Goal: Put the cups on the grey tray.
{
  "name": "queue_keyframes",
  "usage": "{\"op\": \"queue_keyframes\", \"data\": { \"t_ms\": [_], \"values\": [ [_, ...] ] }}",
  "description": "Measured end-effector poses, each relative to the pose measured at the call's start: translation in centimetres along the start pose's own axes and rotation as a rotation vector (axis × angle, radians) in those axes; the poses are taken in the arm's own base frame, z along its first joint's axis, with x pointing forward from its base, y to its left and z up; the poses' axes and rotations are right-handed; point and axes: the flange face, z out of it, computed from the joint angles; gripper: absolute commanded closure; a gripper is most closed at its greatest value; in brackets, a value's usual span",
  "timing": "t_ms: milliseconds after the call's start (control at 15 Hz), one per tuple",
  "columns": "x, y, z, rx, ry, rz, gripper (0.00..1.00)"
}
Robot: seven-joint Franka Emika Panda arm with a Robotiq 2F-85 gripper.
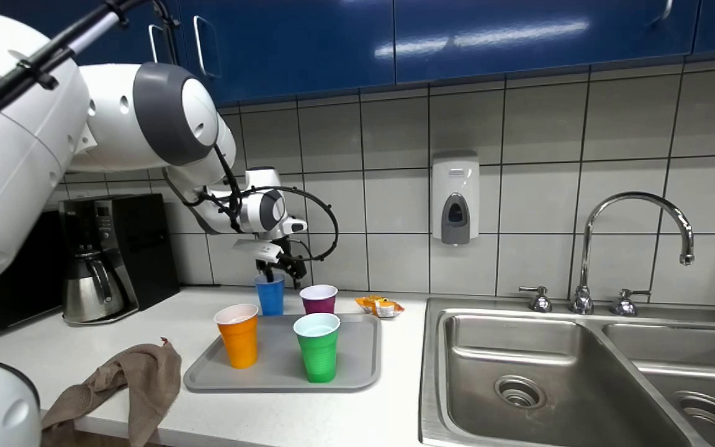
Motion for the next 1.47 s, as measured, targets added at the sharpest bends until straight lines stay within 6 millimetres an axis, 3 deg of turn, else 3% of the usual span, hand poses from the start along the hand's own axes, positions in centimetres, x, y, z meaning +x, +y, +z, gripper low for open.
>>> {"op": "queue_keyframes", "data": {
  "t_ms": [67,133,200,800,867,1467],
  "values": [
    [-0.08,0.01,0.17,-0.002,-0.007,0.003,0.0],
    [-0.15,0.02,0.31,-0.005,-0.015,0.005,0.25],
    [-0.19,0.03,0.41,-0.007,-0.021,0.006,0.26],
    [-0.18,-0.06,0.48,-0.009,-0.026,0.006,0.95],
    [-0.19,-0.07,0.48,-0.009,-0.026,0.006,1.0],
    [0.04,-0.3,0.16,-0.004,-0.013,0.023,0.99]
  ]
}}
